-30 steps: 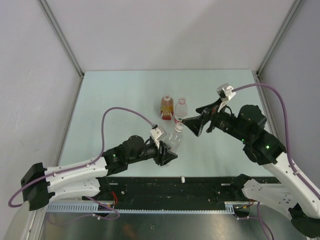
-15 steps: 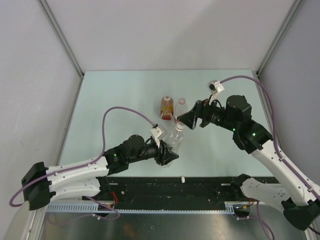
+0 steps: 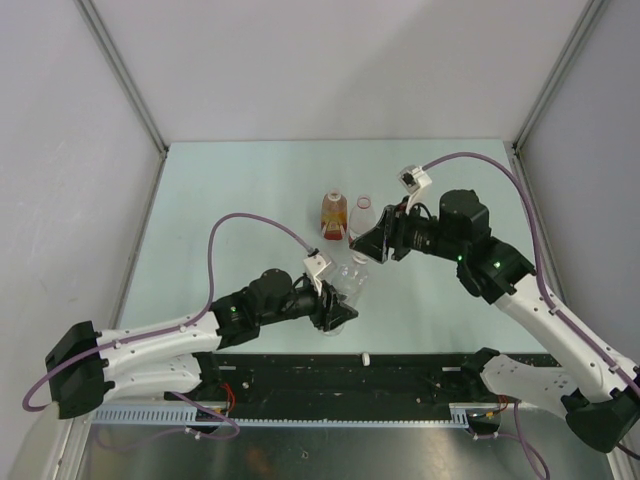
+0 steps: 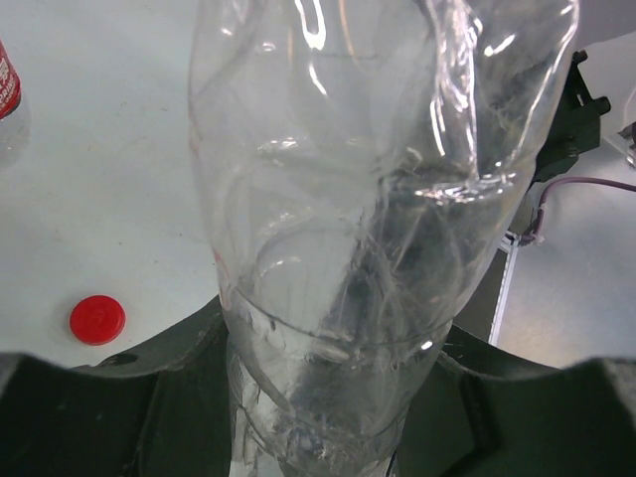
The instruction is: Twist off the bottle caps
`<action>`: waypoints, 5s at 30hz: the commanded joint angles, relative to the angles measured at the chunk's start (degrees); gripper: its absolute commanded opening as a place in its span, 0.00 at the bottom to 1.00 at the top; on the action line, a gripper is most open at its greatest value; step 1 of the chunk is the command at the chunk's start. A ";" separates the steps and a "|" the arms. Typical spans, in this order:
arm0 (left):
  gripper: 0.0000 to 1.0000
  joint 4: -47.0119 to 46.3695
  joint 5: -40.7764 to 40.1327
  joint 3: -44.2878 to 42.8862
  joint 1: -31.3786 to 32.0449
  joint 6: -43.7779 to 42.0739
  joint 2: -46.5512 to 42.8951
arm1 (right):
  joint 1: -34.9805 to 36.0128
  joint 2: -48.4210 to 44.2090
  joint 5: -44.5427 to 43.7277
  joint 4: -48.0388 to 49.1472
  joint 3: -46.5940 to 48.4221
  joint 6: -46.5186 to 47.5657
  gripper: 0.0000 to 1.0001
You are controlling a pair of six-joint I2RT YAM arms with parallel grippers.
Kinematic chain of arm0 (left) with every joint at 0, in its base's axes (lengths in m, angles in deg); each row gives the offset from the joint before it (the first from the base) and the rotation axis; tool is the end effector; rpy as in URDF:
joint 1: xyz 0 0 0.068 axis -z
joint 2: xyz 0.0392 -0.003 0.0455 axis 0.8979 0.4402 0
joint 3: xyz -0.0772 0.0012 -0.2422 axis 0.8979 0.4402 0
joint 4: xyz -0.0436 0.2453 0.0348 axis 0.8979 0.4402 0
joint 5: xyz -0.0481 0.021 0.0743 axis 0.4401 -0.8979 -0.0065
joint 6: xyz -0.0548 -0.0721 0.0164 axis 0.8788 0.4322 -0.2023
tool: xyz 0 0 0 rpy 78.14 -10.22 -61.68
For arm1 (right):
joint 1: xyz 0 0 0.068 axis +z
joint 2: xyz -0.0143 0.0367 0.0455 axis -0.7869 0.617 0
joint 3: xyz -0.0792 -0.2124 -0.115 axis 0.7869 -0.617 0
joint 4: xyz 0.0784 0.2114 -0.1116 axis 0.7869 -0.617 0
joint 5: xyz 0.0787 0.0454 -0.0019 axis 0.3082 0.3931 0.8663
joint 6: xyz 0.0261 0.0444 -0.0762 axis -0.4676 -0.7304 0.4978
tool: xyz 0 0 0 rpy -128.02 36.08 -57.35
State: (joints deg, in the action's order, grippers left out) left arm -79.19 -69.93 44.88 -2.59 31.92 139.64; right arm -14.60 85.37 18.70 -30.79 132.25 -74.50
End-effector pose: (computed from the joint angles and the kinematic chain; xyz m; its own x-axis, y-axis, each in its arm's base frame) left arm 0.1218 -0.2477 0.2250 -0.4580 0.0947 -0.8839 0.8257 0.4137 -0.3836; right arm 0.1881 0.1846 0.3640 -0.5320 0.0736 -0.8435 -0.7060 0.5113 0.4900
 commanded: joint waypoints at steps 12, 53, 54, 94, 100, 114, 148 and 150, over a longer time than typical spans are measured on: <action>0.50 -1.12 1.15 -0.55 -0.39 0.76 -1.18 | 2.25 -0.63 1.71 -0.19 -0.04 1.63 0.36; 0.25 -11.67 27.94 1.09 -0.48 -3.05 -10.53 | 3.98 -8.57 32.20 21.19 -10.63 13.20 0.00; 0.25 -12.81 30.29 0.87 -0.48 -3.16 -10.29 | 4.35 -8.88 33.25 21.69 -10.80 13.73 0.00; 0.23 8.33 -3.21 -5.97 -0.47 -11.12 -3.15 | 0.19 -15.80 4.28 23.29 -10.77 1.36 0.97; 0.22 10.60 -12.99 -6.79 -0.15 -10.43 -3.35 | -1.83 -13.97 -2.28 17.49 -10.44 -0.39 0.99; 0.22 23.87 -38.75 -15.55 9.89 -15.29 3.39 | -4.95 -9.17 -0.75 13.14 -10.27 -5.82 0.88; 0.09 31.26 -44.74 -20.28 12.52 -14.43 9.38 | -7.91 1.08 9.27 14.14 -11.38 -9.66 0.28; 0.09 31.30 -44.58 -20.18 12.53 -14.32 9.42 | -8.35 1.23 10.20 14.91 -11.58 -10.20 0.13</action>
State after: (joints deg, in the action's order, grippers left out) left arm -47.06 -112.92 27.02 9.43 17.82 148.91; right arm -22.14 86.38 25.82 -19.65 120.88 -83.50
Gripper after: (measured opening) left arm 0.544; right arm 0.380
